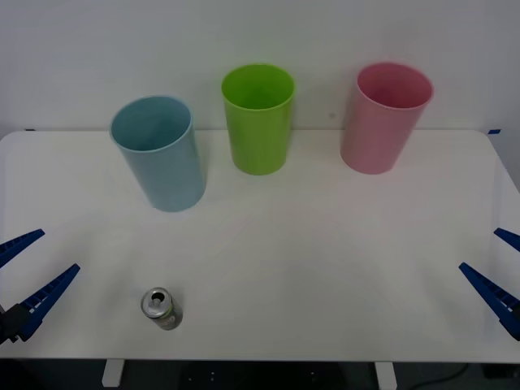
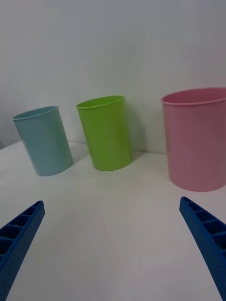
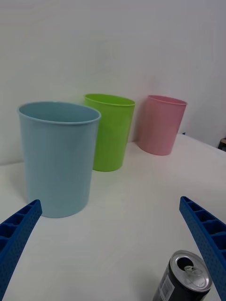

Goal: Grasp the object on the table and drop it into the matching bin: aluminum can to the light blue bin, PET bottle to the pink bin.

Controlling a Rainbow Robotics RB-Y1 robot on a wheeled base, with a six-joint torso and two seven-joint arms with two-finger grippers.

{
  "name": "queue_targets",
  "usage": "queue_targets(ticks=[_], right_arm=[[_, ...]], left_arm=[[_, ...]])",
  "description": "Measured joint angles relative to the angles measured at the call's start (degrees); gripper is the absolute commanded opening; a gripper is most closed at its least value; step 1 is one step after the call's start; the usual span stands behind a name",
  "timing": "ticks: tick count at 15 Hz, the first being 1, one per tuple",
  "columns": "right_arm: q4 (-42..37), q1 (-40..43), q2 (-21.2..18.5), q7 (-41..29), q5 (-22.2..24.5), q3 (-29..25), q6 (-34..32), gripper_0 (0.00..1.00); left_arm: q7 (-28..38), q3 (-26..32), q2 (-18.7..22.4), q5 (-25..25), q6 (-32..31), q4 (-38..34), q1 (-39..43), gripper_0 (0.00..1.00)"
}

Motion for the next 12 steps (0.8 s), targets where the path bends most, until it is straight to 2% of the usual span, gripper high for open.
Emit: queue_targets(ticks=[5, 12], right_arm=[[0.01, 0.00, 0.00, 0.00, 0.00, 0.00, 0.00, 1.00], [0.00, 0.00, 0.00, 0.00, 0.00, 0.00, 0.00, 1.00]], left_arm=[[-0.01, -0.70, -1.18, 0.00, 0.10, 0.90, 0.93, 1.00], [-1.82, -1.71, 1.95, 1.11, 0.55, 0.86, 3.88, 1.00]])
